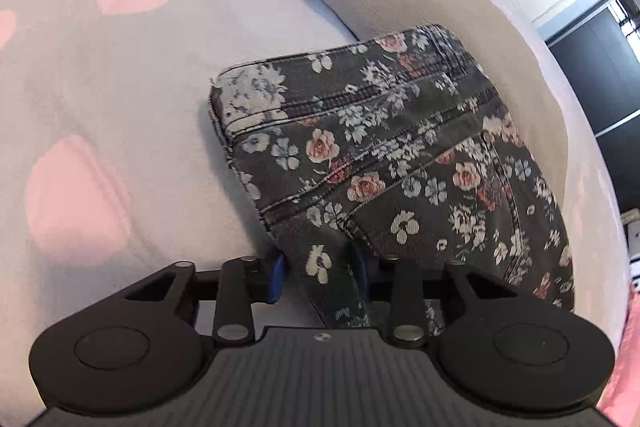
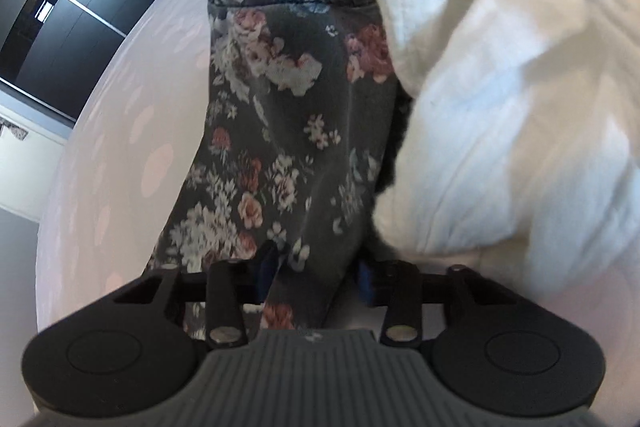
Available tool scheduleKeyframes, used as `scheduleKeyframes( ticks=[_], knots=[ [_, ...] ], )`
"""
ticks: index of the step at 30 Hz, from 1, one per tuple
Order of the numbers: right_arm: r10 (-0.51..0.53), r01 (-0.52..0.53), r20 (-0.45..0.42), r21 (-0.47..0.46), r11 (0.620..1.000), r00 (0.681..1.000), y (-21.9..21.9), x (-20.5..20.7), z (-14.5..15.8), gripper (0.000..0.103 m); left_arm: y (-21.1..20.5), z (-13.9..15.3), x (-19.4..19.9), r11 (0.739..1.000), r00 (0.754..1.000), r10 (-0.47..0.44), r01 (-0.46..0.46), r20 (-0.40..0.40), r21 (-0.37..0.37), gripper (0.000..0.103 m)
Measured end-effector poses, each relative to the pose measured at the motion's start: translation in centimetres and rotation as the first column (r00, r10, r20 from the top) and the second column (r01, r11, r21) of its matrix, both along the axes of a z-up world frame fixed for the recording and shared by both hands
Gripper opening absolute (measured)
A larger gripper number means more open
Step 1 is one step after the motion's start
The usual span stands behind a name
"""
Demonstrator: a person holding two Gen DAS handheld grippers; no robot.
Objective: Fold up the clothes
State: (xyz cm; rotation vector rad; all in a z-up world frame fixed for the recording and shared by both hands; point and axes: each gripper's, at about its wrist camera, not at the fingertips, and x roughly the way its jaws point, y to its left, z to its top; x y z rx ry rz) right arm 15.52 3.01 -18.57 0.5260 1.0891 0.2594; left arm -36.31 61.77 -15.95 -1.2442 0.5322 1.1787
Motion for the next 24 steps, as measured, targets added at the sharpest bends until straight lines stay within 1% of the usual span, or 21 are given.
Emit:
scheduleKeyframes(
  ticks=[2, 4, 5, 7, 9, 13, 16, 17, 19, 21, 24],
  knots=[
    [0.010, -0.010, 0.017, -0.001, 1.000, 1.000, 0.1, 0.0, 0.1, 0.020, 0.0, 0.2, -0.2, 1.000, 1.000, -0.001, 0.001, 0.007, 0.007, 0.020],
    [0.026, -0.025, 0.039, -0.006, 1.000, 0.999, 0.4, -0.3, 1.2, 0.013, -0.1, 0.6, -0.1, 1.000, 1.000, -0.013, 0.013, 0.004, 0.028, 0.013],
    [0.039, -0.038, 0.057, -0.010, 0.999, 0.998, 0.7, -0.5, 2.1, 0.011, -0.1, 1.1, -0.1, 0.999, 1.000, -0.021, 0.021, -0.002, 0.044, 0.012],
    [0.079, -0.076, 0.117, -0.031, 0.997, 0.990, 1.3, -0.9, 4.1, 0.011, -0.2, 2.2, 0.2, 0.996, 0.999, -0.032, 0.034, -0.027, 0.077, 0.011],
    [0.102, -0.097, 0.156, -0.044, 0.994, 0.982, 1.5, -1.6, 5.8, 0.010, -0.7, 3.6, 0.1, 0.992, 0.998, -0.037, 0.043, -0.055, 0.115, 0.011],
    [0.133, -0.121, 0.196, -0.072, 0.990, 0.972, 1.3, -3.3, 8.4, 0.009, -2.5, 6.9, -1.1, 0.978, 0.996, -0.037, 0.053, -0.078, 0.204, 0.010],
    [0.165, -0.155, 0.176, -0.069, 0.986, 0.971, 0.4, -4.6, 9.6, 0.009, -3.7, 9.2, -2.3, 0.963, 0.995, -0.028, 0.053, -0.100, 0.264, 0.009],
    [0.179, -0.170, 0.167, -0.065, 0.983, 0.970, 0.1, -5.1, 10.0, 0.009, -3.7, 9.7, -3.2, 0.963, 0.994, -0.012, 0.041, -0.110, 0.267, 0.009],
    [0.219, -0.210, 0.146, -0.074, 0.975, 0.965, -0.5, -6.4, 10.3, 0.009, -3.9, 10.2, -5.2, 0.967, 0.992, 0.016, 0.017, -0.128, 0.253, 0.009],
    [0.260, -0.251, 0.123, -0.087, 0.964, 0.958, -1.1, -7.8, 10.6, 0.009, -4.5, 10.1, -7.3, 0.975, 0.988, 0.029, 0.006, -0.153, 0.224, 0.009],
    [0.304, -0.296, 0.074, -0.100, 0.950, 0.950, -2.6, -10.0, 10.5, 0.009, -6.0, 10.1, -9.5, 0.973, 0.970, 0.004, 0.052, -0.243, 0.224, 0.009]
  ],
)
